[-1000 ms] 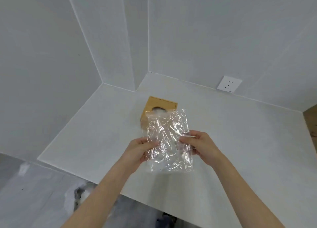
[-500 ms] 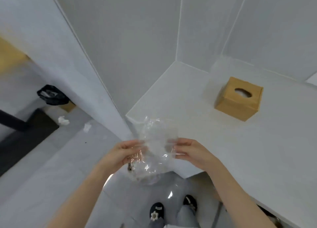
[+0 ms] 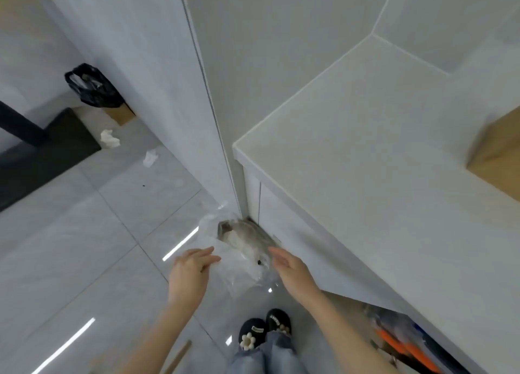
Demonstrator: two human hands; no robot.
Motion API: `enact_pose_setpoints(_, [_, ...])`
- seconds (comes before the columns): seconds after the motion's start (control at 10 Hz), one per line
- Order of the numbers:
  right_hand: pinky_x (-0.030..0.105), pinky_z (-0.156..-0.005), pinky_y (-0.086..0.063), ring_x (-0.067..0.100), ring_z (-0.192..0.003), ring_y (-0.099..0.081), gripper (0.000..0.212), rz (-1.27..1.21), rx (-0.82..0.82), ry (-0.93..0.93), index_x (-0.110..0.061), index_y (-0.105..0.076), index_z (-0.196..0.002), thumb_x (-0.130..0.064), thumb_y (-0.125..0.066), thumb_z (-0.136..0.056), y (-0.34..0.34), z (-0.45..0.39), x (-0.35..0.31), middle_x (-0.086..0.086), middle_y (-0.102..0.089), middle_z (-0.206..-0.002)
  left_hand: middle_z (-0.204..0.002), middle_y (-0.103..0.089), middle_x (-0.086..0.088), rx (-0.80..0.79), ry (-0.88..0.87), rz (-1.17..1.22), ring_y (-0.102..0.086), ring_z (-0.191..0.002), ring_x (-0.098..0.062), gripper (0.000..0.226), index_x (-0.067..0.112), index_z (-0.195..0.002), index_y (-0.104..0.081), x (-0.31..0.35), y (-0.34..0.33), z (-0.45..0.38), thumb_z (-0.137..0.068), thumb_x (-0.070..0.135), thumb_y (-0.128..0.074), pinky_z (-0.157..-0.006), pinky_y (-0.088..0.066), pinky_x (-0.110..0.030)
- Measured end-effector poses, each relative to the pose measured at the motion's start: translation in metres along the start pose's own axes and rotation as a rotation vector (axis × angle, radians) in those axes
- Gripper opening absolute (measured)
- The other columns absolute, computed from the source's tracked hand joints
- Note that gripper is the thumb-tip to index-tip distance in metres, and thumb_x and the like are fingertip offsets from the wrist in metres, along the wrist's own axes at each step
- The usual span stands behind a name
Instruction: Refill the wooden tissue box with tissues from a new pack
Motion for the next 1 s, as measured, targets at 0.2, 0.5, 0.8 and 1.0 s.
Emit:
enact_pose_setpoints(0.2, [0.001,-0.094,-0.025,0.003,-0.125,-0.04,0.04,0.199,-0.036,0.107,-0.022,-0.042,-0.137,-0.021,-0.038,-0.097,-0.019,-0.078,0.055,-0.01,-0.047,-0.137,-0.09,-0.076,-0.011,0.04,-0.137,-0.349,-0.069,-0.081,-0.033,0.038,0.014,-0.071,-0.076,-0.028,-0.105,-0.041,-0.044,-0.013,-0.083,-0.064,-0.054,-0.044])
enact_pose_setpoints(0.5, [0.012,-0.101,-0.019,0.007,-0.134,-0.033,0.043,0.373,-0.054,0.197,-0.021,-0.037,-0.14,-0.023,-0.038,-0.097,-0.023,-0.175,0.143,-0.004,-0.039,-0.147,-0.124,-0.063,-0.011,-0.123,-0.004,-0.324,-0.056,-0.116,-0.03,0.035,0.021,-0.099,-0.073,-0.113,-0.271,-0.083,-0.075,-0.003,-0.065,-0.092,-0.043,-0.042])
enact_pose_setpoints(0.8, [0.018,-0.102,-0.035,0.007,-0.122,-0.048,0.037,0.246,-0.005,0.163,-0.023,-0.049,-0.131,-0.02,-0.042,-0.094,-0.017,-0.187,0.167,-0.003,-0.053,-0.134,-0.154,-0.019,-0.01,-0.551,0.129,-0.301,-0.024,-0.139,-0.027,0.044,0.022,-0.133,-0.044,-0.139,-0.314,-0.093,-0.091,0.01,-0.036,-0.109,-0.032,-0.041])
enact_pose_setpoints(1.0, [-0.003,-0.085,-0.034,-0.003,-0.11,-0.049,0.037,0.135,0.073,0.186,-0.026,-0.044,-0.133,-0.019,-0.04,-0.096,-0.005,-0.115,0.106,-0.007,-0.055,-0.127,-0.139,-0.046,-0.009,-0.161,0.028,-0.118,-0.047,-0.122,-0.026,0.041,0.015,-0.129,-0.046,-0.066,-0.201,-0.082,-0.088,0.015,-0.047,-0.098,-0.039,-0.036])
Point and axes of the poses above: each hand's wrist, its own z-axis away from the middle knuckle, its own y-axis out of the back of the hand, x = y × z, the point moved 6 cm from there along -z, towards the middle knuckle
